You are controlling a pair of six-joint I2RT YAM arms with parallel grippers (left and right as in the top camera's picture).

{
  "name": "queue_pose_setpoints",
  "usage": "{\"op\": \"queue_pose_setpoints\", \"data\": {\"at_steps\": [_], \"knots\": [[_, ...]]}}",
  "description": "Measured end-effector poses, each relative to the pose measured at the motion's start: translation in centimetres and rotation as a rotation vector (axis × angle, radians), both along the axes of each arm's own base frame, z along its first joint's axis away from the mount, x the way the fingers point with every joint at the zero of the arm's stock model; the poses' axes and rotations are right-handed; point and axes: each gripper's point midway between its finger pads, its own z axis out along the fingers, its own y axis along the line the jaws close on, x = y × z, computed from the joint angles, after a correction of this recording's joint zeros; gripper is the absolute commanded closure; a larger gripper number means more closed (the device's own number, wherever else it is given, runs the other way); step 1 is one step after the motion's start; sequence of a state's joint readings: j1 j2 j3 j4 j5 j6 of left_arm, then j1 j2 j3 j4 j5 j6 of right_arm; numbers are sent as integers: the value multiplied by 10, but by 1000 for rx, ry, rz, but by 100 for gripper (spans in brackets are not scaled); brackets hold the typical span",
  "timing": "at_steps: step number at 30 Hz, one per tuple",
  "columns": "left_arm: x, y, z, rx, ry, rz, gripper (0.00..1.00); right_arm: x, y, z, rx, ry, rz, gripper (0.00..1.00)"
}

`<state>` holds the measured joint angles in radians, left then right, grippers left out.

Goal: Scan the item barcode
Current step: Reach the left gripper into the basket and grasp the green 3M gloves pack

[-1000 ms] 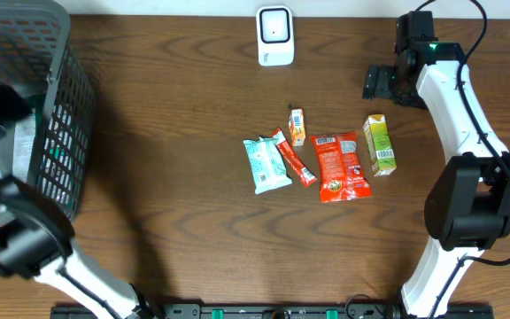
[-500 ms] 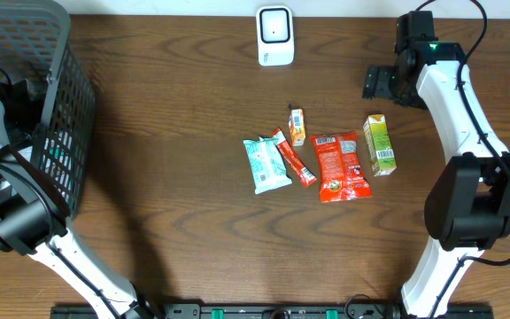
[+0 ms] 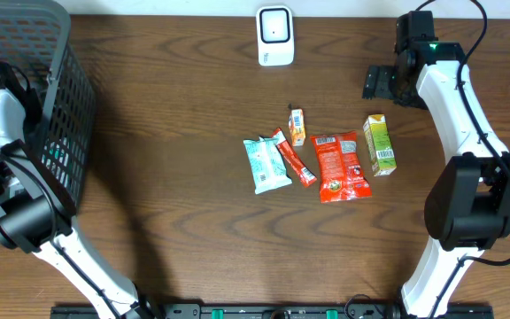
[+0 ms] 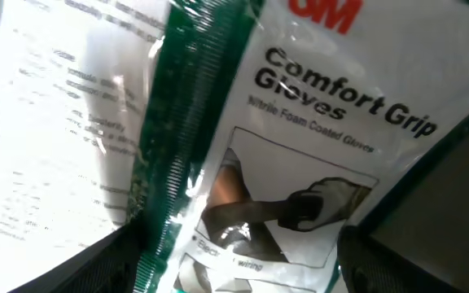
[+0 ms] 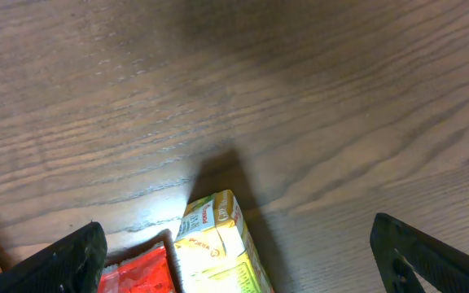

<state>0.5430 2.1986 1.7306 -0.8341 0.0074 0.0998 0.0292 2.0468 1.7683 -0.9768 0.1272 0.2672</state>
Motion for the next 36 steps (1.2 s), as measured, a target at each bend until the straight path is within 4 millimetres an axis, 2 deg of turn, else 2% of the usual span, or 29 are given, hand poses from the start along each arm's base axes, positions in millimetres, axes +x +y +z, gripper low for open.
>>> {"op": "queue_pose_setpoints", "data": {"at_steps": [2, 3, 4, 6, 9, 14, 25, 26, 27, 29, 32, 33, 36], "knots": [[0, 1, 0, 7, -5, 11, 38, 0, 0, 0, 0, 0, 0, 1], [0, 2, 0, 12, -6, 14, 39, 0, 0, 0, 0, 0, 0, 1], [0, 3, 0, 13, -9, 25, 39, 0, 0, 0, 0, 0, 0, 1], [0, 4, 0, 21, -8, 23, 25, 0, 0, 0, 0, 0, 0, 1], [1, 3, 0, 12, -17, 29, 19, 0, 0, 0, 0, 0, 0, 1], [3, -1, 0, -35, -42, 22, 18, 0, 0, 0, 0, 0, 0, 1], [0, -2, -3, -8, -63, 5, 14, 0, 0, 0, 0, 0, 0, 1], [0, -1, -4, 3, -70, 6, 20, 0, 0, 0, 0, 0, 0, 1], [-1, -1, -4, 12, -75, 6, 32, 0, 0, 0, 0, 0, 0, 1], [-3, 0, -4, 26, -70, 15, 61, 0, 0, 0, 0, 0, 0, 1], [-6, 4, -4, 46, -59, 28, 88, 0, 0, 0, 0, 0, 0, 1], [-7, 5, -4, 57, -53, 27, 93, 0, 0, 0, 0, 0, 0, 1], [-10, 10, -4, 82, -44, 50, 93, 0, 0, 0, 0, 0, 0, 1]]}}
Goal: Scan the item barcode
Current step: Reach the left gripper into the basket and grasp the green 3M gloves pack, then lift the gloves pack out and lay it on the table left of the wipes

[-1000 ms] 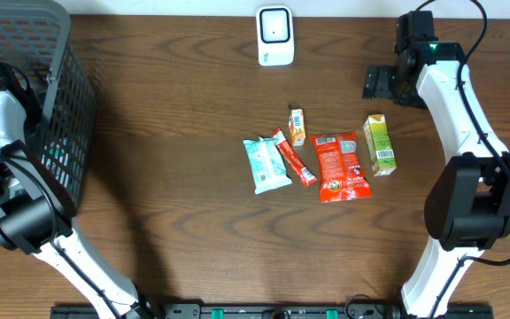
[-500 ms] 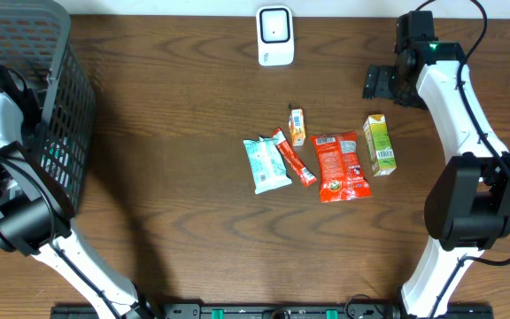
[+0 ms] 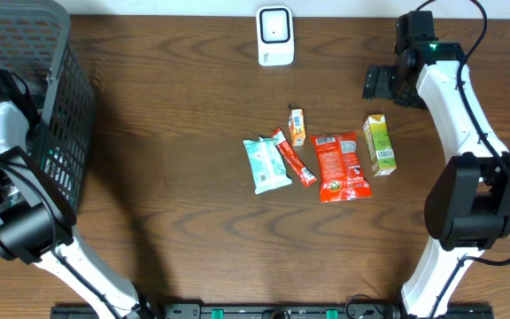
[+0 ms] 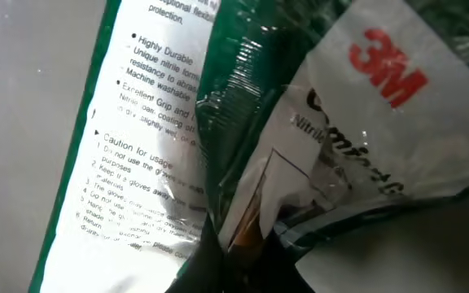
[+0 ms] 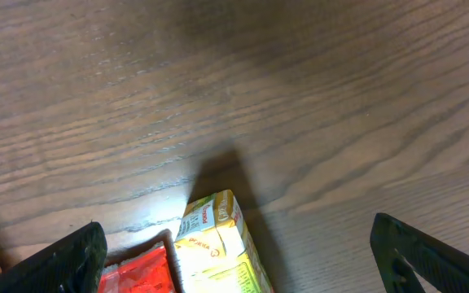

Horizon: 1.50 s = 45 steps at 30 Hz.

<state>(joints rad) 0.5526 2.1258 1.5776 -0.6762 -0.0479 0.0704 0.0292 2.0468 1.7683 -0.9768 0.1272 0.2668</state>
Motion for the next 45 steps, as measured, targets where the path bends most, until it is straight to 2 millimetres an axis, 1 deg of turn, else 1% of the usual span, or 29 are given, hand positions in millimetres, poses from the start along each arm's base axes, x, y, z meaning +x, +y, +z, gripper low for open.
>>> {"op": "queue_pose_setpoints", "data": {"at_steps": [4, 8, 9, 11, 12, 13, 14, 15, 16, 17, 19, 20, 21, 22, 23, 24, 25, 27, 28, 29, 31, 32, 34, 35, 36, 37, 41, 43, 45], "knots": [[0, 0, 2, 2, -3, 18, 93, 0, 0, 0, 0, 0, 0, 1], [1, 2, 10, 5, -20, 51, 93, 0, 0, 0, 0, 0, 0, 1], [2, 3, 18, 12, -36, 70, 93, 0, 0, 0, 0, 0, 0, 1], [10, 9, 50, 53, -128, 102, 93, 0, 0, 0, 0, 0, 0, 1], [19, 15, 81, 96, -223, 123, 93, 0, 0, 0, 0, 0, 0, 1], [26, 18, 126, 147, -342, 145, 93, 0, 0, 0, 0, 0, 0, 1], [27, 19, 166, 187, -440, 161, 93, 0, 0, 0, 0, 0, 0, 1], [24, 18, 213, 232, -554, 178, 93, 0, 0, 0, 0, 0, 0, 1], [19, 14, 251, 263, -640, 188, 93, 0, 0, 0, 0, 0, 0, 1], [13, 11, 282, 292, -718, 200, 92, 0, 0, 0, 0, 0, 0, 1], [-15, -6, 366, 353, -921, 229, 93, 0, 0, 0, 0, 0, 0, 1], [-31, -16, 397, 372, -998, 240, 93, 0, 0, 0, 0, 0, 0, 1], [-44, -25, 418, 381, -1056, 247, 93, 0, 0, 0, 0, 0, 0, 1], [-54, -33, 432, 386, -1094, 251, 93, 0, 0, 0, 0, 0, 0, 1], [-63, -43, 443, 384, -1123, 246, 93, 0, 0, 0, 0, 0, 0, 1], [-72, -59, 455, 368, -1162, 229, 93, 0, 0, 0, 0, -1, 0, 1], [-78, -74, 459, 344, -1172, 206, 93, 0, 0, 0, 0, -1, 0, 1], [-85, -101, 457, 282, -1167, 161, 93, 0, 0, 0, 0, 0, 0, 1], [-91, -127, 444, 209, -1122, 121, 93, 0, 0, 0, 0, 0, 0, 1], [-94, -151, 437, 146, -1103, 76, 92, 0, 0, 0, 0, -1, 0, 1], [-99, -179, 423, 60, -1055, 32, 93, 0, 0, 0, 0, 0, 0, 1], [-101, -199, 410, -3, -1008, -4, 93, 0, 0, 0, 0, 0, 0, 1], [-99, -226, 388, -78, -929, -64, 93, 0, 0, 0, 0, 0, 0, 1], [-97, -236, 374, -102, -883, -87, 93, 0, 0, 0, 0, 0, 0, 1], [-93, -251, 355, -132, -819, -123, 93, 0, 0, 0, 0, 0, 0, 1], [-90, -257, 342, -145, -777, -137, 93, 0, 0, 0, 0, 0, 0, 1], [-66, -305, 241, -203, -497, -228, 93, 0, 0, 0, 0, 0, 0, 1], [-61, -332, 179, -216, -337, -274, 93, 0, 0, 0, 0, 0, 0, 1], [-59, -351, 131, -216, -216, -296, 93, 0, 0, 0, 0, 0, 0, 1]]}}
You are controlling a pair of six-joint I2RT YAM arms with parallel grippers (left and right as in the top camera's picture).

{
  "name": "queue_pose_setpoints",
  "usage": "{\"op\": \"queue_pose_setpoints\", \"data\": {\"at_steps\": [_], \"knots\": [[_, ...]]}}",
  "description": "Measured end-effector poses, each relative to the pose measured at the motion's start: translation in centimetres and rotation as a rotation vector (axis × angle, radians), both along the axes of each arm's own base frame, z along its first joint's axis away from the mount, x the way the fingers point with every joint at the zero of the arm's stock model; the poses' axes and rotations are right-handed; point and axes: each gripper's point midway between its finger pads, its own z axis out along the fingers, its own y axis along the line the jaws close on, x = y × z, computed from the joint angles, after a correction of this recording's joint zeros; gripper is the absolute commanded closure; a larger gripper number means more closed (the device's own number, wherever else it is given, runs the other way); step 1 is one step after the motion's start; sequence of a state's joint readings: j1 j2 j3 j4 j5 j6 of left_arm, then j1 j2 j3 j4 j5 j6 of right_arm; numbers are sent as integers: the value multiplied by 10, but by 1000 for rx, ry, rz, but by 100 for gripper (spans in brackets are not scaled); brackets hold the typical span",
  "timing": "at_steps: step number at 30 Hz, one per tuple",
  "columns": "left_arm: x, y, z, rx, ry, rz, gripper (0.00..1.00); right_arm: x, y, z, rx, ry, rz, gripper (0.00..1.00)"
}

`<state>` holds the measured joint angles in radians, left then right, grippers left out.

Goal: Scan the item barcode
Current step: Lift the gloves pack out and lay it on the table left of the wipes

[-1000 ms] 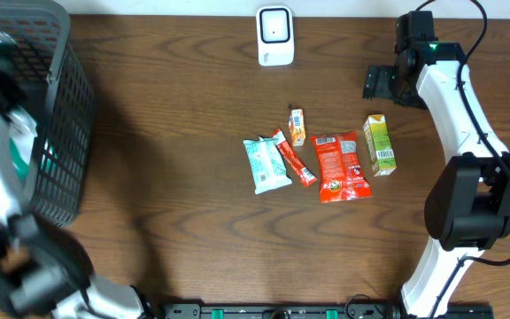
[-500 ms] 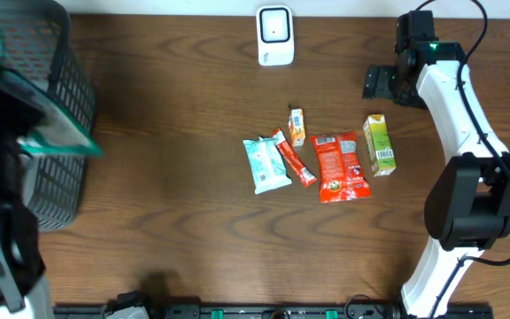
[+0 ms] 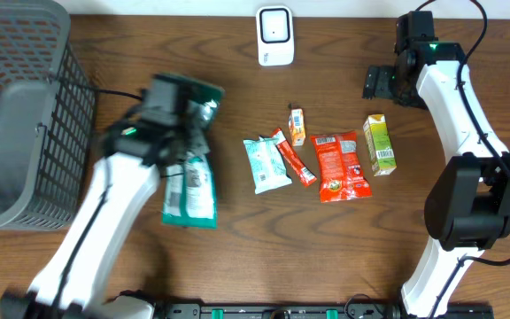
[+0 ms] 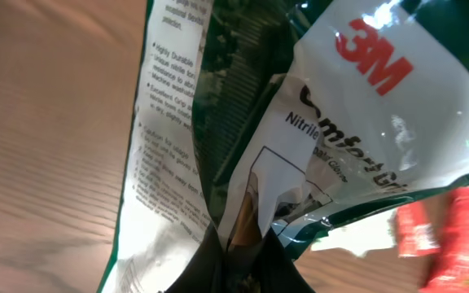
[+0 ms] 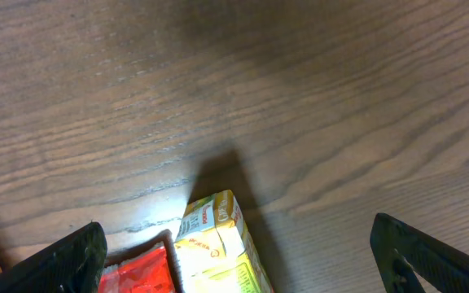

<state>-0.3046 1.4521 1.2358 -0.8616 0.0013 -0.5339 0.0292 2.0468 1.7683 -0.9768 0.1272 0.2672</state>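
Observation:
My left gripper [image 3: 190, 131] is shut on a green and white 3M gloves packet [image 3: 189, 190], which hangs over the table left of the middle. In the left wrist view the fingertips [image 4: 238, 248] pinch a crumpled fold of the packet [image 4: 332, 122]; no barcode shows on it. The white scanner [image 3: 274, 35] stands at the table's far edge. My right gripper [image 3: 386, 84] stands open at the far right, just beyond a yellow-green carton [image 5: 222, 244], with nothing between its fingers.
A grey wire basket [image 3: 25, 115] fills the left end of the table. In the middle lie a teal packet [image 3: 264, 164], a red stick [image 3: 293, 159], a small orange box [image 3: 297, 126], a red packet [image 3: 339, 166] and the carton [image 3: 379, 144].
My left gripper was inside the basket, shut on the gloves packet. Now it holds the packet over the table, between the basket and the loose items. The right arm has not moved.
My left gripper was first open around the gloves packet inside the basket. Then it was shut on a fold of the packet, still in the basket. Now the packet hangs from it over the wooden table. The right gripper stayed open by the carton throughout.

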Motion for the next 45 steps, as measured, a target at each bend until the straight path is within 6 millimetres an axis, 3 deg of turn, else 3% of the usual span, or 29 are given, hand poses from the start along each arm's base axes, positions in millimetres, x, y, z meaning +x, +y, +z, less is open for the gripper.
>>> {"op": "queue_pose_setpoints", "data": {"at_steps": [1, 3, 6, 9, 10, 12, 19, 24, 25, 28, 30, 33, 35, 36, 39, 45], "knots": [[1, -9, -26, 16, 63, -11, 93, 0, 0, 0, 0, 0, 0, 1], [9, -22, -55, 26, 109, -30, 93, 0, 0, 0, 0, 0, 0, 1], [21, -45, -93, 0, 150, -58, 93, 0, 0, 0, 0, 0, 0, 1], [23, -54, -117, -15, 191, -60, 89, 0, 0, 0, 0, 0, 0, 1], [23, -55, -121, -18, 200, -58, 73, 0, 0, 0, 0, 0, 0, 1], [24, -56, -124, -23, 202, -55, 32, 0, 0, 0, 0, 0, 0, 1], [27, -54, -124, -33, 198, -41, 26, 0, 0, 0, 0, 0, 0, 1], [34, -49, -100, -54, 136, -37, 25, 0, 0, 0, 0, 0, 0, 1], [35, -49, -87, -65, 103, -39, 25, 0, 0, 0, 0, 0, 0, 1], [41, -49, -23, -103, -66, -68, 25, 0, 0, 0, 0, 0, 0, 1], [38, -42, 5, -105, -132, -72, 25, 0, 0, 0, 0, 0, 0, 1], [31, -5, 36, -61, -198, -4, 25, 0, 0, 0, 0, 0, 0, 1], [29, 17, 41, -37, -206, 51, 25, 0, 0, 0, 0, 0, 0, 1], [27, 30, 41, -23, -197, 85, 19, 0, 0, 0, 0, 0, 0, 1], [16, 63, 32, 28, -132, 157, 17, 0, 0, 0, 0, 0, 0, 1], [15, 66, 31, 37, -128, 164, 17, 0, 0, 0, 0, 0, 0, 1]]}}
